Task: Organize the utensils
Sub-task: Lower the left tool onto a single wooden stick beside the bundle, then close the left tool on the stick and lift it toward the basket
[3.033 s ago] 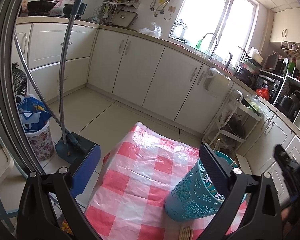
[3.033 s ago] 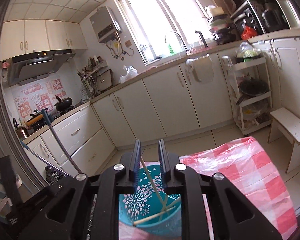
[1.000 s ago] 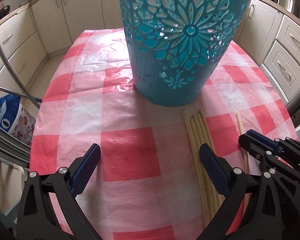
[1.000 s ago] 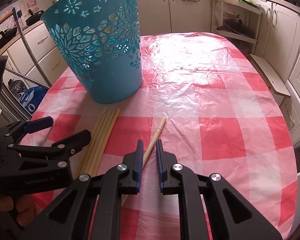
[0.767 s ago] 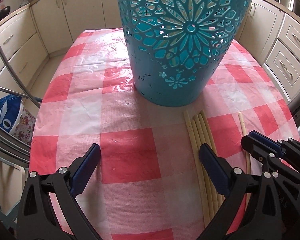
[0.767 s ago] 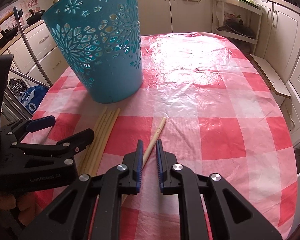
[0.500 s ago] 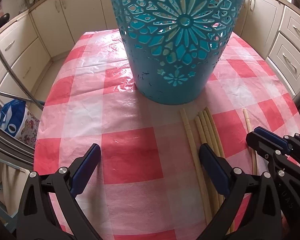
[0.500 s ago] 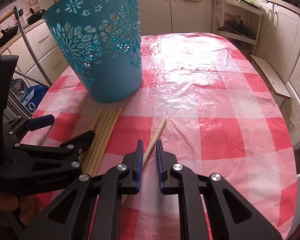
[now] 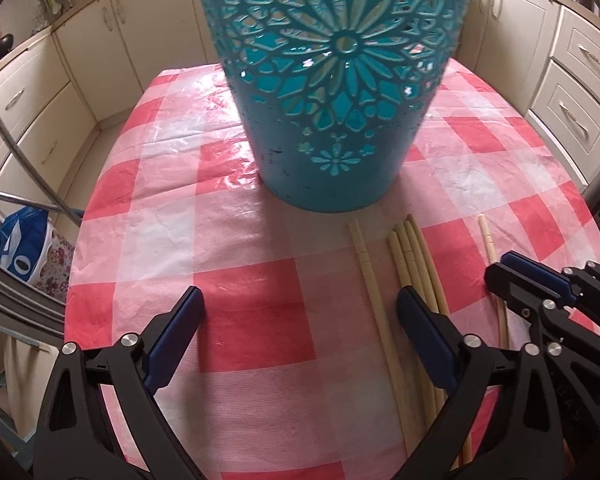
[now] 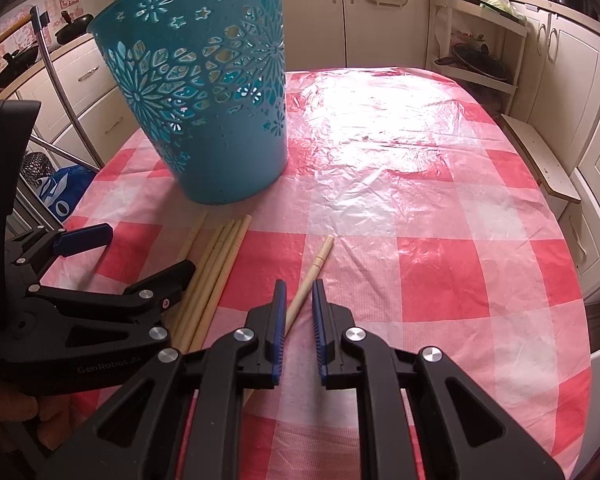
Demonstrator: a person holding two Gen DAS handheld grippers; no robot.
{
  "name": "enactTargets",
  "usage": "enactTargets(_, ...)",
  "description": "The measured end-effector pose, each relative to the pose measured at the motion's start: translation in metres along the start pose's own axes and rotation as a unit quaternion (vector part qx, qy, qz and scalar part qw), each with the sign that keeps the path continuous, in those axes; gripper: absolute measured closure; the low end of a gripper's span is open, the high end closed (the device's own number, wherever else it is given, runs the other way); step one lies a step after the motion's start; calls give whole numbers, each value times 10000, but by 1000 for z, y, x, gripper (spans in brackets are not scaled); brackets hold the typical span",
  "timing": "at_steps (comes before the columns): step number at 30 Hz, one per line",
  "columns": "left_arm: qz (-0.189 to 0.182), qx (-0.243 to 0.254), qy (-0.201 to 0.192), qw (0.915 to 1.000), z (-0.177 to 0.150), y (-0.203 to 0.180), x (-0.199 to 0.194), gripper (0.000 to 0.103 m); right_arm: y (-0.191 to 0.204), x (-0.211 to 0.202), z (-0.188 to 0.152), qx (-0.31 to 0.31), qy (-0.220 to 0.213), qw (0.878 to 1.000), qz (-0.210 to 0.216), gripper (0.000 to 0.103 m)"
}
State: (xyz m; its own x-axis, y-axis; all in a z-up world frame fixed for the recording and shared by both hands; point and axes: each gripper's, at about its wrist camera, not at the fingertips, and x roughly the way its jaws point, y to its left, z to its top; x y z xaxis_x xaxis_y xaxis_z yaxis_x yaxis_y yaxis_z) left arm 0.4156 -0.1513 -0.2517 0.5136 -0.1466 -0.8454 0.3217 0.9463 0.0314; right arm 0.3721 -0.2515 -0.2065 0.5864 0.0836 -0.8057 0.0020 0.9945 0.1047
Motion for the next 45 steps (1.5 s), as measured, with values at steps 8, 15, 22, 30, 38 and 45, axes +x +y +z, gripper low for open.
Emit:
enactTargets(8, -154, 98, -86, 9998, 0, -7, -2, 24, 2, 1, 1, 33, -5, 10000, -54, 89)
enactTargets(15, -508, 384, -153, 9978, -2, -13, -10, 82, 11, 1, 0, -251, 95, 9995, 145, 92)
enactTargets(22, -950, 25, 110, 9954, -1, 3, -12, 93, 6, 3, 3, -197, 63, 9998, -49, 92)
enactTargets(30, -730, 10, 72, 9973, 6, 1, -6, 67, 5, 5, 6, -149, 72, 9999, -5, 92)
enactTargets(38, -956, 11, 230, 9952, 13, 6, -2, 93, 1, 5, 7, -99, 115, 9998, 149, 93)
enactTargets(45, -547, 458, 91, 9974, 18, -11, 2, 95, 1, 5, 7, -160, 132, 9997, 131, 93)
